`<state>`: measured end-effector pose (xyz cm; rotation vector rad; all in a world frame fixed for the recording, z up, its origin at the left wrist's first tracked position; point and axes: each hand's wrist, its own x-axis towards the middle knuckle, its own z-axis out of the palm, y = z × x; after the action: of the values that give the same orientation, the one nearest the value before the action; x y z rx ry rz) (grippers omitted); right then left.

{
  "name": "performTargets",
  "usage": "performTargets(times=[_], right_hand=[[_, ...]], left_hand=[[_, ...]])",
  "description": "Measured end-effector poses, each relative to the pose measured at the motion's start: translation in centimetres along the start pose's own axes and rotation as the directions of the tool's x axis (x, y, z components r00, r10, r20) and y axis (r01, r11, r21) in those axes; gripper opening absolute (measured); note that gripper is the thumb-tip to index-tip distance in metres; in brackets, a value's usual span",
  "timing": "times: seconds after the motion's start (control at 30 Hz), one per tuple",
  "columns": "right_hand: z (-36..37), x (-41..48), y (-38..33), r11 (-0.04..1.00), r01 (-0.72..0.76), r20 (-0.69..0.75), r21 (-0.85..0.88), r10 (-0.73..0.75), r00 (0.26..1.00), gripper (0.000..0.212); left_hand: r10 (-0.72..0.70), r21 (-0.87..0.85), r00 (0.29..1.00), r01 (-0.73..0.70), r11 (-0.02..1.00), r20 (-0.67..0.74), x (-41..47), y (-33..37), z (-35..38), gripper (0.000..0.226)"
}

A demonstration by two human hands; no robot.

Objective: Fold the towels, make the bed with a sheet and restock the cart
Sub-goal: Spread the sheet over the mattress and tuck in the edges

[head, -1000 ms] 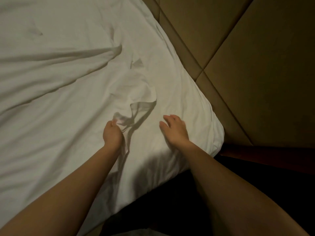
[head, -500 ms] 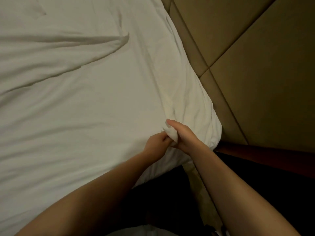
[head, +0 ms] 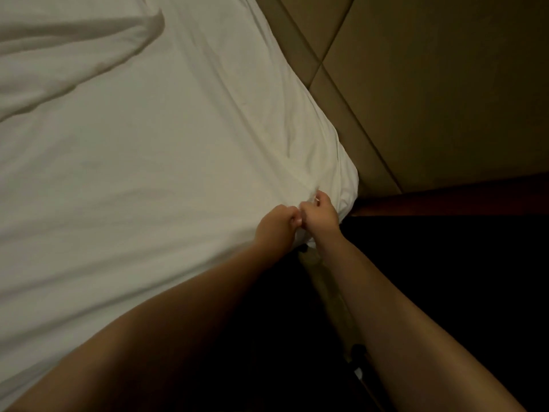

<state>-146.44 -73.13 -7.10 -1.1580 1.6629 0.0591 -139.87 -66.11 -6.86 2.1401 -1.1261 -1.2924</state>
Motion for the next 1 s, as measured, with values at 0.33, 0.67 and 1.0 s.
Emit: performTargets(times=[0.33,0.67,1.0], right_hand=[[-1.3,2.2,0.7,0.990,-0.080,0.002,0.116,0.080,0.997,0.037],[-2.4,2.8,5.7,0.963,0.266,-0.369,-0.045,-0.264,0.891,0.025],[-3.8,3.1,5.5,0.927,0.285,-0.300,-0.244,-0.352,0.887,0.024]], left_hand=[[0.004,0.078,0.987,0.008,0.997,-0.158,0.1,-0.8,2.8,0.018],[-0.008,0.058,0.984,0.019,0.998,-0.177,1.2,-0.6,4.6,0.024],[-0.153,0.002,0.969,0.157,0.988,-0.194,0.3,-1.4,4.8,0.016]])
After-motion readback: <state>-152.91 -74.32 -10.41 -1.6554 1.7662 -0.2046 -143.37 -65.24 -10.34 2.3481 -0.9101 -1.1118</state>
